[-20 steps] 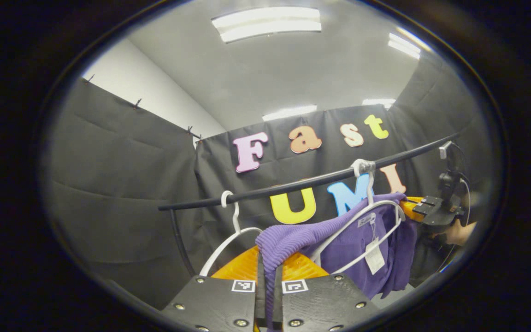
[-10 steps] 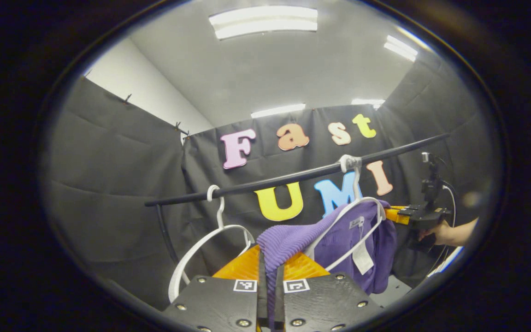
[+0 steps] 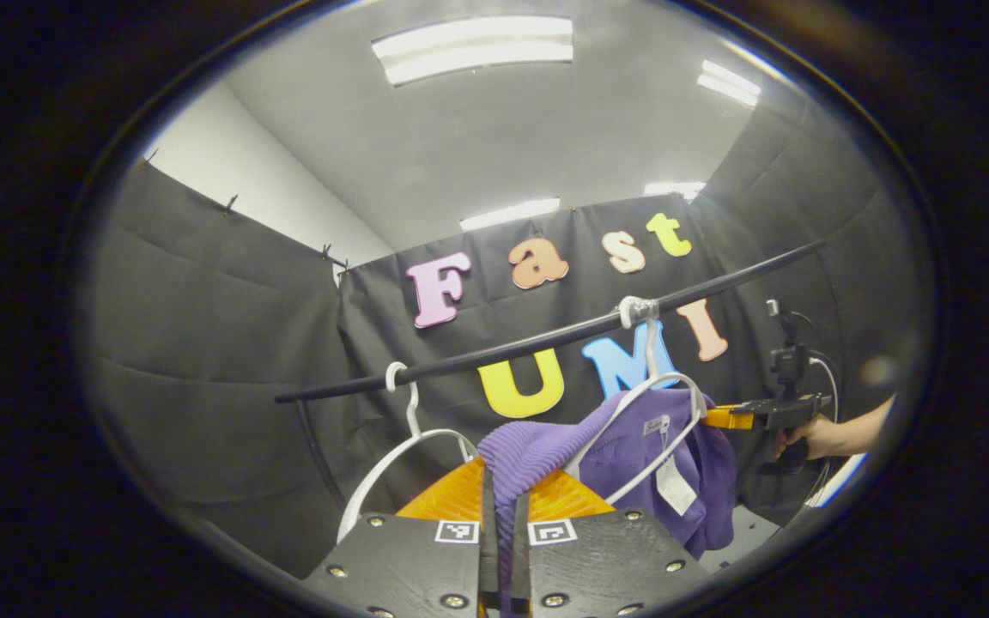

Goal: Grasp the clothes on the hanger with both hands and then place them into the laundry hamper below.

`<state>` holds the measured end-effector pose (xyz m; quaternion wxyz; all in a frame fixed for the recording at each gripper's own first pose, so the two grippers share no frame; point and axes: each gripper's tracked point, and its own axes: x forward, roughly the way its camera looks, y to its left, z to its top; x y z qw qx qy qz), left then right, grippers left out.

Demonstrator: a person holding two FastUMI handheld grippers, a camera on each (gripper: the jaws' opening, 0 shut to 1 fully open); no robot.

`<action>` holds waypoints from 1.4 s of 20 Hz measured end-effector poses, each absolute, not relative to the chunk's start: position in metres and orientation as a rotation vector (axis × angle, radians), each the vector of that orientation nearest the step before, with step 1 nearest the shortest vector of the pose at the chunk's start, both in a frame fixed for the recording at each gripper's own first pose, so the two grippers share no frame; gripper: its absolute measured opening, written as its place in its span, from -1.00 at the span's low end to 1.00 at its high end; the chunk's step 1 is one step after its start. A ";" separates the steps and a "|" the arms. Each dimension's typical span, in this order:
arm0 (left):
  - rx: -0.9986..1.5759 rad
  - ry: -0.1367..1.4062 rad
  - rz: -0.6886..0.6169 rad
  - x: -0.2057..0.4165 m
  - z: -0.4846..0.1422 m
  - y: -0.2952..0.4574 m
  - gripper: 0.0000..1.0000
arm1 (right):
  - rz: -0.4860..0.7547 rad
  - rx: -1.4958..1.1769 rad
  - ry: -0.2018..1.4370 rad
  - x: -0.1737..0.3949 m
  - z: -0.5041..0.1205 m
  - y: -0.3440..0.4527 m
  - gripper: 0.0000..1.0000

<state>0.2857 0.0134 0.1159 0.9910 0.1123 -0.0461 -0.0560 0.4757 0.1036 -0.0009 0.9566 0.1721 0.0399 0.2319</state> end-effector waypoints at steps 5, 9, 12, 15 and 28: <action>0.227 -0.101 -0.110 0.282 0.117 0.010 -0.89 | 0.517 0.442 0.146 0.481 -0.010 0.117 -0.94; 0.198 -0.057 -0.129 0.281 0.100 0.011 -0.81 | 0.541 0.445 0.303 0.463 -0.060 0.134 -0.94; 0.182 -0.053 -0.106 0.276 0.092 0.021 -0.89 | 0.542 0.392 0.319 0.439 -0.079 0.141 -0.94; 0.149 -0.039 -0.091 0.264 0.081 0.035 -0.89 | 0.536 0.369 0.328 0.420 -0.086 0.142 -0.94; 0.054 -0.027 -0.079 0.203 0.058 0.064 -0.89 | 0.485 0.250 0.196 0.312 -0.025 0.114 -0.93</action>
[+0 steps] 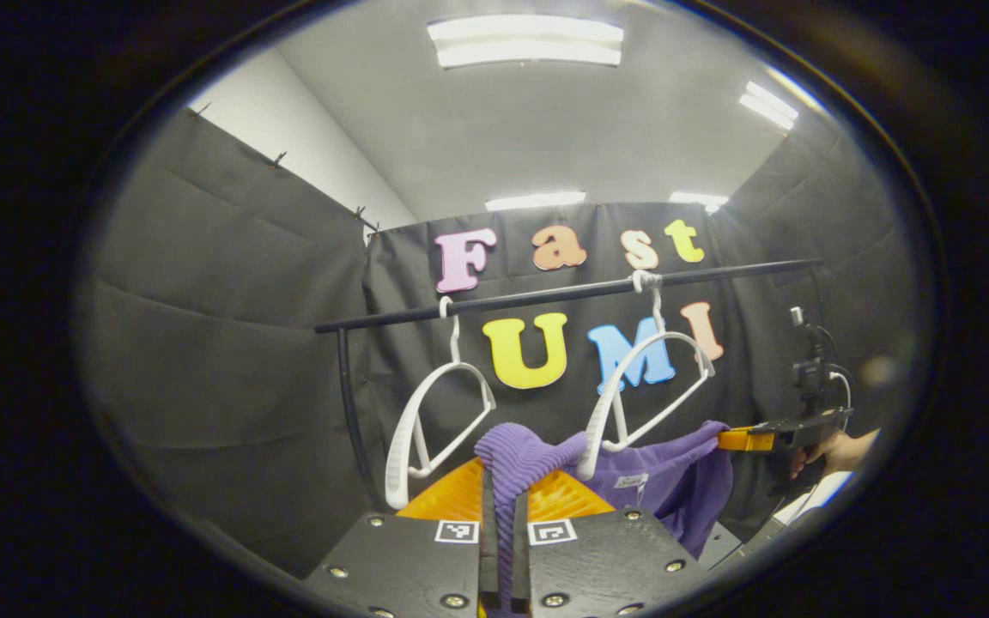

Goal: Grasp the clothes on the hanger with both hands and then place them into the laundry hamper below.

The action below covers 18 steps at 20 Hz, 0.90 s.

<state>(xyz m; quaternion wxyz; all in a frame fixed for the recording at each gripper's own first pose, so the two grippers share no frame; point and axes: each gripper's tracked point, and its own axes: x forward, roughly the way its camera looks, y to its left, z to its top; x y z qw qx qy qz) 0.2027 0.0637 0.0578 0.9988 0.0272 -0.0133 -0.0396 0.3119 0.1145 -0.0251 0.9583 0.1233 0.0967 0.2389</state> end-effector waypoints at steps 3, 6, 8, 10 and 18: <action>-0.002 -0.019 -0.108 0.187 0.055 0.058 -0.89 | 0.493 0.255 0.150 0.281 0.000 0.112 -0.94; -0.038 -0.017 -0.154 0.171 0.048 0.047 -0.89 | 0.505 0.244 0.105 0.248 0.021 0.112 -0.94; -0.063 -0.008 -0.207 0.159 0.039 0.032 -0.89 | 0.513 0.240 0.088 0.221 0.030 0.116 -0.94; -0.083 0.006 -0.261 0.141 0.029 0.014 -0.88 | 0.520 0.236 0.086 0.195 0.032 0.119 -0.94; -0.126 0.058 -0.359 0.105 -0.018 -0.027 -0.89 | 0.544 0.117 0.110 0.128 0.004 0.140 -0.93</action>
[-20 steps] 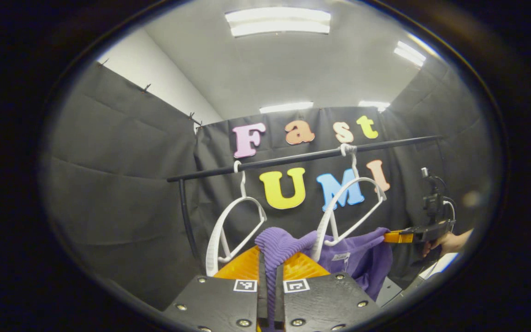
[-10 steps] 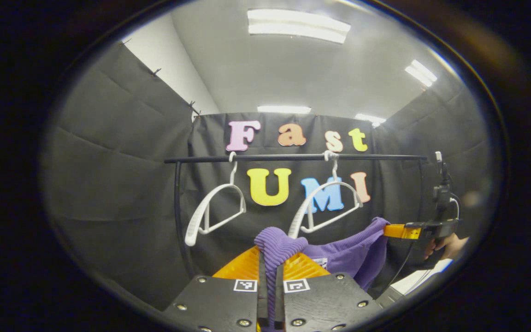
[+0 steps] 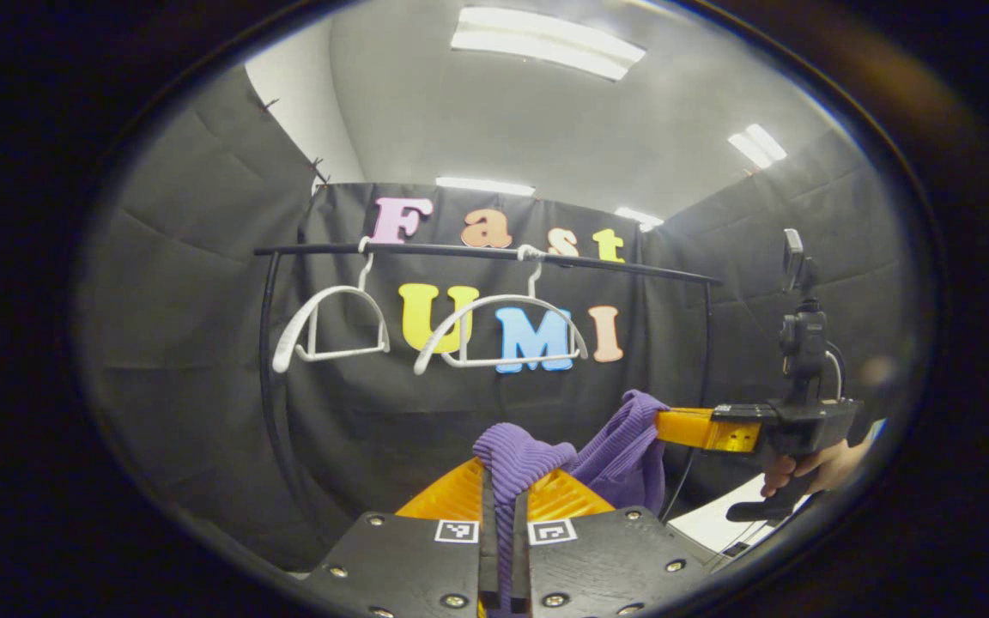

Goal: Grasp the clothes on the hanger with both hands and then place them into the laundry hamper below.

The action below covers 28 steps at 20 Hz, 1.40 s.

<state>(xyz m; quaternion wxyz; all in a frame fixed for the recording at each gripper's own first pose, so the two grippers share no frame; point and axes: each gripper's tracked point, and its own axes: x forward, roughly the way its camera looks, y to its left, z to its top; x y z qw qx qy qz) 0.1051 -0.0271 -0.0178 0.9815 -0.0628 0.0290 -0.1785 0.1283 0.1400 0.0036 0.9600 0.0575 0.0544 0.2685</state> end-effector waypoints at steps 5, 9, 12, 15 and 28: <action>-0.196 0.184 -0.340 0.114 -0.087 -0.037 -0.88 | 0.565 0.012 0.191 0.103 -0.056 0.147 -0.94; -0.208 0.289 -0.301 0.101 -0.148 -0.036 -0.87 | 0.572 -0.038 0.294 0.080 -0.114 0.145 -0.93; -0.190 0.364 -0.285 0.095 -0.186 -0.047 -0.87 | 0.552 -0.049 0.370 0.066 -0.152 0.139 -0.93; -0.152 0.434 -0.282 0.088 -0.223 -0.053 -0.91 | 0.546 -0.043 0.448 0.062 -0.186 0.133 -0.91; -0.024 0.765 -0.260 0.035 -0.368 -0.062 -0.77 | 0.505 -0.084 0.790 0.010 -0.312 0.106 -0.88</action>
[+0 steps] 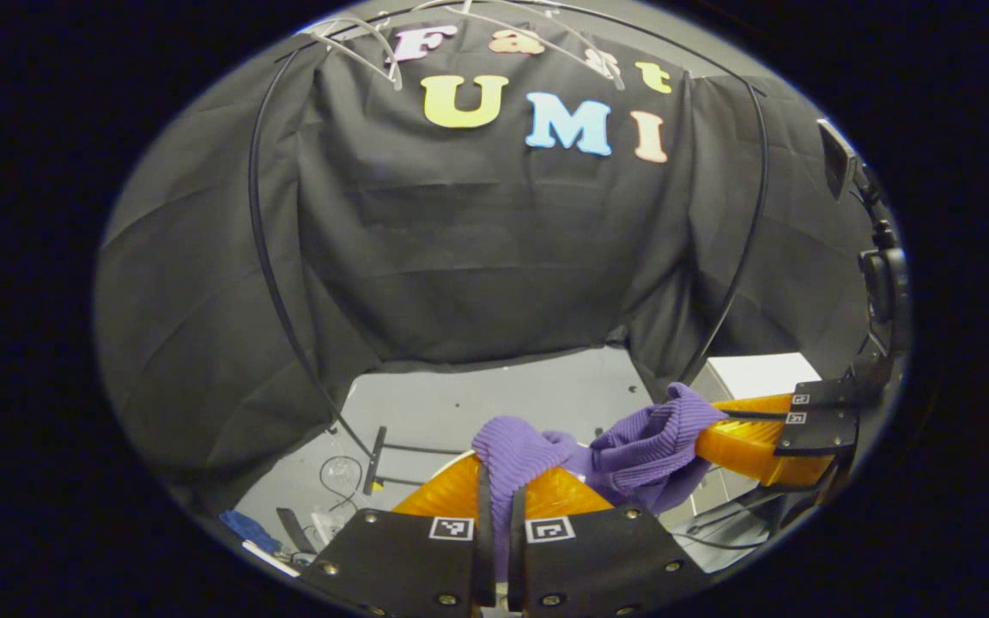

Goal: Grasp the clothes on the hanger with both hands and then place them into the laundry hamper below.

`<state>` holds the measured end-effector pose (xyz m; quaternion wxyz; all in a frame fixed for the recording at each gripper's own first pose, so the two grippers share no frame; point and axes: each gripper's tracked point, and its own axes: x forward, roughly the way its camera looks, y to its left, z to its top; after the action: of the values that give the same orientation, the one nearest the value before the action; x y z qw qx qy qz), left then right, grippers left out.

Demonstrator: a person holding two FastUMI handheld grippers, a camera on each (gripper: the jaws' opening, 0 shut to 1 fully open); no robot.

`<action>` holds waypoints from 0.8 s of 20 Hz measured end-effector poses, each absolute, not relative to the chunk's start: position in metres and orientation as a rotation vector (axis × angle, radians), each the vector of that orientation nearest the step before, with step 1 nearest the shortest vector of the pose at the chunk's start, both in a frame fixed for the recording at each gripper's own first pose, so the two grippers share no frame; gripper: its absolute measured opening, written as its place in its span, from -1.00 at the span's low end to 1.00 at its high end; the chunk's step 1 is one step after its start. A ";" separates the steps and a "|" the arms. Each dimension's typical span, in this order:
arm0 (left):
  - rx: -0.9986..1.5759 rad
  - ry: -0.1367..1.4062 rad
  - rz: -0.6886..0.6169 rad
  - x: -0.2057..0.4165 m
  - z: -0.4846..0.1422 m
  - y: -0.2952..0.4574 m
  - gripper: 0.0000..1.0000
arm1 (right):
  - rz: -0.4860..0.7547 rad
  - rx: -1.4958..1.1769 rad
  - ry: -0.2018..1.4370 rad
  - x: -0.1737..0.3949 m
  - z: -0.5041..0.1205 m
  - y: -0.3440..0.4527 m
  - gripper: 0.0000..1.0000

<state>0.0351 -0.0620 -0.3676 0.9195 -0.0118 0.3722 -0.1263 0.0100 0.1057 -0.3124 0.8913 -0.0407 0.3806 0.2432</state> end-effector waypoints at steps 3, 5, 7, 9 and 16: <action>0.010 0.807 -0.245 0.024 -0.380 -0.057 -0.70 | 0.519 -0.104 0.865 -0.005 -0.331 0.104 -0.69; 0.022 0.755 -0.245 0.029 -0.368 -0.054 -0.26 | 0.527 -0.093 0.877 -0.009 -0.330 0.105 -0.22; 0.028 0.690 -0.241 0.044 -0.356 -0.059 0.56 | 0.517 -0.089 0.858 -0.002 -0.325 0.108 0.57; 0.059 0.661 -0.227 0.038 -0.335 -0.051 1.00 | 0.509 -0.093 0.843 -0.003 -0.321 0.109 0.89; 0.015 0.485 -0.152 0.068 -0.255 -0.023 1.00 | 0.470 -0.048 0.717 0.011 -0.260 0.105 0.89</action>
<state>0.0676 -0.0228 -0.2545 0.9679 0.0073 0.2397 -0.0752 0.0110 0.1053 -0.2597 0.9092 -0.0234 0.3475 0.2281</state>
